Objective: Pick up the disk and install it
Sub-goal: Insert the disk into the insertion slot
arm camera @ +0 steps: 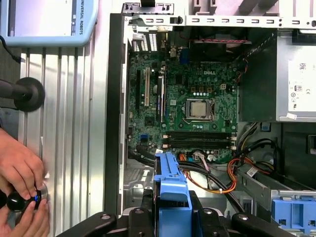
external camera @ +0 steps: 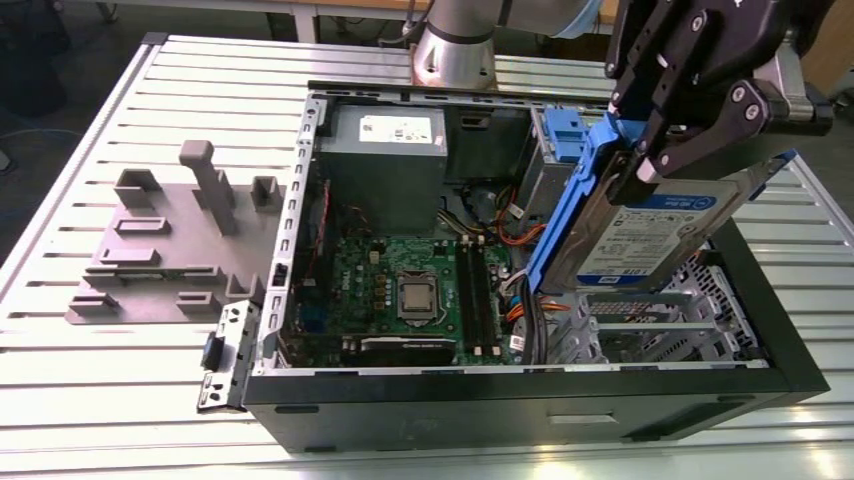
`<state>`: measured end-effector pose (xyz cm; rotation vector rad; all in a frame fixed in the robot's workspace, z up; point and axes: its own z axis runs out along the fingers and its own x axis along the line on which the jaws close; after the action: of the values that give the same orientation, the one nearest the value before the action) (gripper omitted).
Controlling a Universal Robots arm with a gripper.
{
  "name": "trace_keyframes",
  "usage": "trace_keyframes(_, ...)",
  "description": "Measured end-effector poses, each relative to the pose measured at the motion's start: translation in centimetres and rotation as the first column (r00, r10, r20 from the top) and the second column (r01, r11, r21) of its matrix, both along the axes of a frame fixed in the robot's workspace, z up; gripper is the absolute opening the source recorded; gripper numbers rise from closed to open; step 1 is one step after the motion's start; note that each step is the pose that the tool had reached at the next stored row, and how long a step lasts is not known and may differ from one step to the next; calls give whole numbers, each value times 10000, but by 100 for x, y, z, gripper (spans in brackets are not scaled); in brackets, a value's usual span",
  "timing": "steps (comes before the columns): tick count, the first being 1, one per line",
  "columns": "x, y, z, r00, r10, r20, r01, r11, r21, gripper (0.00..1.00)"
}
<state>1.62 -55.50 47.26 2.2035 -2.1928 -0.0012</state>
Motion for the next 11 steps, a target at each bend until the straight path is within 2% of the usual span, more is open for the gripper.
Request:
trace_keyframes(6, 0, 0, -1, 10000, -1, 1, 1, 10000, 0, 36)
trace_keyframes(11, 48, 0, -9, 10000, -1, 2, 1, 10000, 1, 36)
